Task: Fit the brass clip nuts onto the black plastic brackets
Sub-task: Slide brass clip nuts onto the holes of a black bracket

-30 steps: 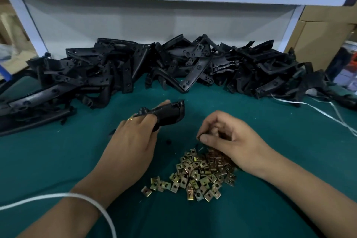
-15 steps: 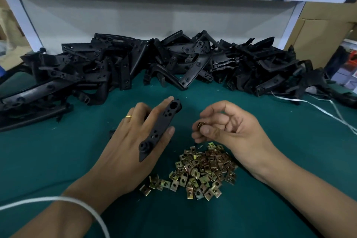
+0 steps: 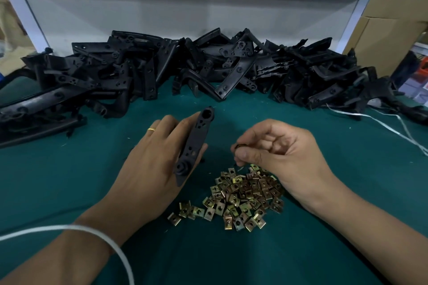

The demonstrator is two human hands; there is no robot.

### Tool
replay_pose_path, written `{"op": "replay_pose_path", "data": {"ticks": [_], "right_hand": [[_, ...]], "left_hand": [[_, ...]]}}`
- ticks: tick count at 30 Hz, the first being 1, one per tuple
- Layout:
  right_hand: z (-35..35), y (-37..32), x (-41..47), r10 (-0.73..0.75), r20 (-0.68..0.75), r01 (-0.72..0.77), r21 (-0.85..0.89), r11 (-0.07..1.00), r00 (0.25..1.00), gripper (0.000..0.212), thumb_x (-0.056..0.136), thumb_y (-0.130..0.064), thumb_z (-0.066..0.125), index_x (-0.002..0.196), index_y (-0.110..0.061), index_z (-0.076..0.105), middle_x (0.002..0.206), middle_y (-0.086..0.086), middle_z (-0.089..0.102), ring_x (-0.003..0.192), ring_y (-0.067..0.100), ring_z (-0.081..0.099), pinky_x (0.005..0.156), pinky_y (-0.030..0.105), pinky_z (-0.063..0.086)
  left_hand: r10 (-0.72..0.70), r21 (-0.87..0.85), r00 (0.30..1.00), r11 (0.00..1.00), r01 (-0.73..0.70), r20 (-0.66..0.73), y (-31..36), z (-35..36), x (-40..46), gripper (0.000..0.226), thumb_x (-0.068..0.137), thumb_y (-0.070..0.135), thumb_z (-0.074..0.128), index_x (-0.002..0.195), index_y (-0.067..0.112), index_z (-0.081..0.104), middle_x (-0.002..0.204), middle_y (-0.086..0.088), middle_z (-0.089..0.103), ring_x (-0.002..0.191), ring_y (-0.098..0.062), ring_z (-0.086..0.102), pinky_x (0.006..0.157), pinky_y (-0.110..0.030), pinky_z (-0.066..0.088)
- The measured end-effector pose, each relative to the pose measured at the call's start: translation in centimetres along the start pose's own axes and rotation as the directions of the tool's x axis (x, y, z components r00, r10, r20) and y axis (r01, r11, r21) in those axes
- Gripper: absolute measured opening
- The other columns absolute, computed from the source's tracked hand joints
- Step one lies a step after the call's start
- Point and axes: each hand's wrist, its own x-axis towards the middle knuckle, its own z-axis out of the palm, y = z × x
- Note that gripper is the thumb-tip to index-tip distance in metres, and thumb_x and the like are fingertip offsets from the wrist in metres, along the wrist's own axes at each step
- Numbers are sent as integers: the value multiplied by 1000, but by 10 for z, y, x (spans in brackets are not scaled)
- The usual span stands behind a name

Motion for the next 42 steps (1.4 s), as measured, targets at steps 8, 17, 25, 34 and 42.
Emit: {"op": "replay_pose_path", "data": {"ticks": [8, 17, 25, 34, 42], "right_hand": [[3, 0, -5, -163, 3, 159, -234, 959, 987, 48, 80, -18, 92, 120, -28, 66, 96, 5, 80, 88, 26, 77, 81, 29, 61], [4, 4, -7, -204, -14, 196, -223, 955, 979, 25, 89, -7, 82, 111, -19, 75, 98, 6, 80, 88, 27, 79, 82, 33, 64], [13, 0, -7, -79, -54, 77, -39, 996, 995, 8, 94, -8, 71, 98, -5, 77, 86, 17, 78, 74, 33, 78, 68, 33, 64], [22, -3, -8, 125, -68, -114, 155, 981, 990, 16, 94, -11, 71, 90, 5, 74, 82, 24, 76, 68, 35, 77, 62, 35, 64], [24, -4, -8, 171, -14, -162, 252, 954, 985, 16, 93, -18, 71, 93, -3, 78, 84, 22, 76, 72, 34, 77, 65, 37, 64]], "left_hand": [[12, 25, 1000, 1000, -13, 24, -3, 2, 1, 48, 102, 55, 43, 145, 35, 39, 102, 11, 40, 97, -19, 46, 73, -39, 45], [55, 48, 995, 997, -60, 87, -6, 2, 1, 78, 96, 30, 69, 155, 51, 22, 106, 9, 43, 96, -19, 48, 64, -46, 52], [66, 30, 992, 997, -69, 108, 0, -1, 1, 70, 97, 31, 61, 157, 46, 27, 107, 7, 45, 96, -20, 49, 67, -47, 53], [50, 84, 993, 995, -59, 111, 2, 1, -1, 77, 91, 32, 54, 158, 50, 21, 105, 7, 44, 93, -18, 47, 61, -45, 53], [89, 67, 990, 993, -96, 110, -1, 2, 0, 79, 92, 30, 54, 160, 49, 19, 105, 8, 44, 91, -17, 46, 61, -46, 53]]}}
